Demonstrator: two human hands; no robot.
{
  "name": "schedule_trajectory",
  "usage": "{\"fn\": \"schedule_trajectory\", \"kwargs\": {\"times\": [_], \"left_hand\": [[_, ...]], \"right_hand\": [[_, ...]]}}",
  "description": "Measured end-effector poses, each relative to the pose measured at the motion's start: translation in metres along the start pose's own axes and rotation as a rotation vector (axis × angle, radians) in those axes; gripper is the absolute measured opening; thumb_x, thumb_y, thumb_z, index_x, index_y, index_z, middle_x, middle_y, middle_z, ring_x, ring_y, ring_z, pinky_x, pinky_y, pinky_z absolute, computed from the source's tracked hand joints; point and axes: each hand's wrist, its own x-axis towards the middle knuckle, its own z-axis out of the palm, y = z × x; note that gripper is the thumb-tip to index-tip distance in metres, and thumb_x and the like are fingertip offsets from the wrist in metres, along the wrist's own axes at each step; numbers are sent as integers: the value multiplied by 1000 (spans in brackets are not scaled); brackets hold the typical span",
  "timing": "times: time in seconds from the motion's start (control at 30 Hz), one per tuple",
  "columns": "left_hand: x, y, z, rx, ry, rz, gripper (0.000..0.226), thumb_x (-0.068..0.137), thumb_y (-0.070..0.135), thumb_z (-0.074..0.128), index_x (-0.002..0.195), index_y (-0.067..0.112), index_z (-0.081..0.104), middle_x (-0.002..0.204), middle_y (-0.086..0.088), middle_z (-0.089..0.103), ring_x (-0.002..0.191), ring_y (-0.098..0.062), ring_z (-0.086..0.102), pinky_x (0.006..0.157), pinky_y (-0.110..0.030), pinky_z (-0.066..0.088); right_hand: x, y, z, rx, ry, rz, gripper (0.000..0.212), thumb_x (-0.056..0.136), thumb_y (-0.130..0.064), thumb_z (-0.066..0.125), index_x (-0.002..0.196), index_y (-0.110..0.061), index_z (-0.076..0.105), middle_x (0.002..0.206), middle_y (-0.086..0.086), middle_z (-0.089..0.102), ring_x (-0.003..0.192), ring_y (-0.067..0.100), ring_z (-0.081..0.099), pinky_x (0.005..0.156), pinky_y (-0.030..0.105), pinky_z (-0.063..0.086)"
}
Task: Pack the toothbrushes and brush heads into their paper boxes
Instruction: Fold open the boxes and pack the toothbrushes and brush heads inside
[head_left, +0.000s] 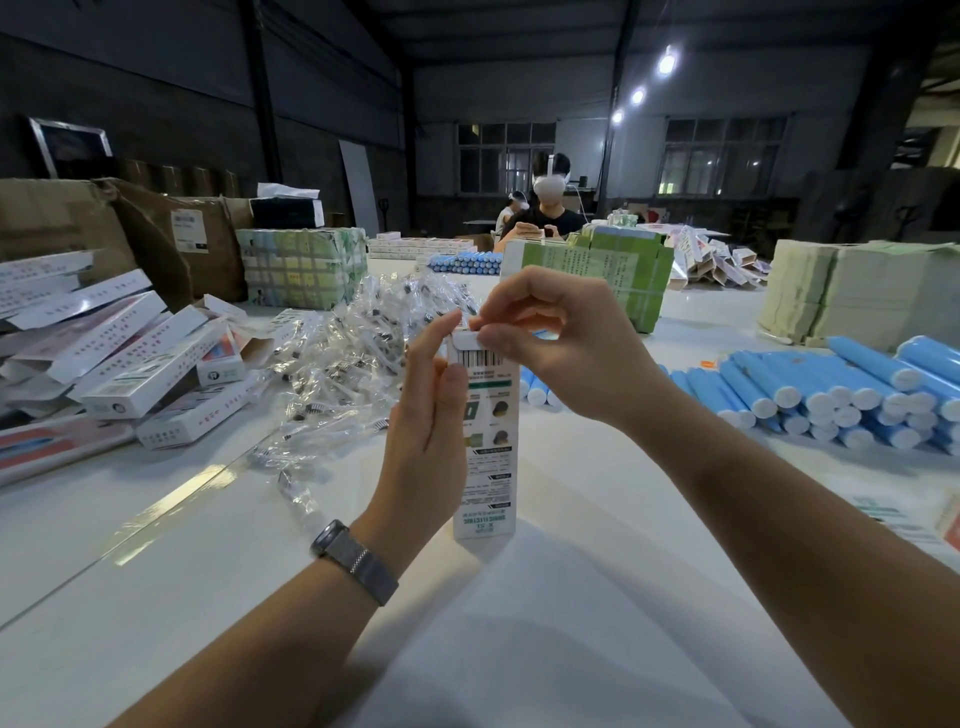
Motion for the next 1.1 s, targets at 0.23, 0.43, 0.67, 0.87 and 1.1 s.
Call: {"fn": "schedule_trajectory", "kwargs": {"times": [0.23, 0.43, 0.67, 0.87, 1.1], "left_hand": [[0, 0, 0, -9, -12, 26, 36, 104, 41, 32, 130, 65, 35, 95, 4, 61, 81, -15, 65, 73, -43, 58], [0, 0, -1, -33, -17, 26, 36, 98, 52, 36, 128, 70, 33, 94, -6, 60, 83, -26, 65, 72, -50, 57], [1, 1, 0, -38, -8, 39, 36, 98, 50, 36, 128, 69, 34, 95, -15, 58, 82, -33, 64, 73, -56, 55], [2, 2, 1, -50, -23, 38, 28, 105, 29, 34, 130, 38, 39, 92, -14, 58, 78, -24, 64, 69, -48, 58], [2, 7, 0, -63, 7, 24, 23, 102, 36, 35, 119, 51, 40, 97, -28, 54, 82, -39, 60, 70, -59, 55]], "right_hand": [[1, -3, -2, 12, 18, 23, 14, 82, -4, 76, 86, -13, 66, 83, 1, 71, 77, 11, 68, 76, 24, 56], [2, -4, 2, -25, 61, 32, 11, 84, -7, 76, 86, -14, 68, 79, -8, 69, 73, 4, 64, 70, 18, 53], [1, -2, 0, -6, 30, 69, 8, 87, -10, 72, 85, -18, 70, 80, -6, 71, 77, 5, 65, 70, 18, 52], [2, -2, -2, 42, 3, 81, 17, 88, -9, 71, 77, -23, 69, 79, 2, 72, 82, 20, 67, 79, 32, 56], [1, 6, -3, 97, -32, 107, 8, 91, -13, 68, 85, -17, 73, 86, 9, 74, 88, 26, 68, 86, 43, 56]]}}
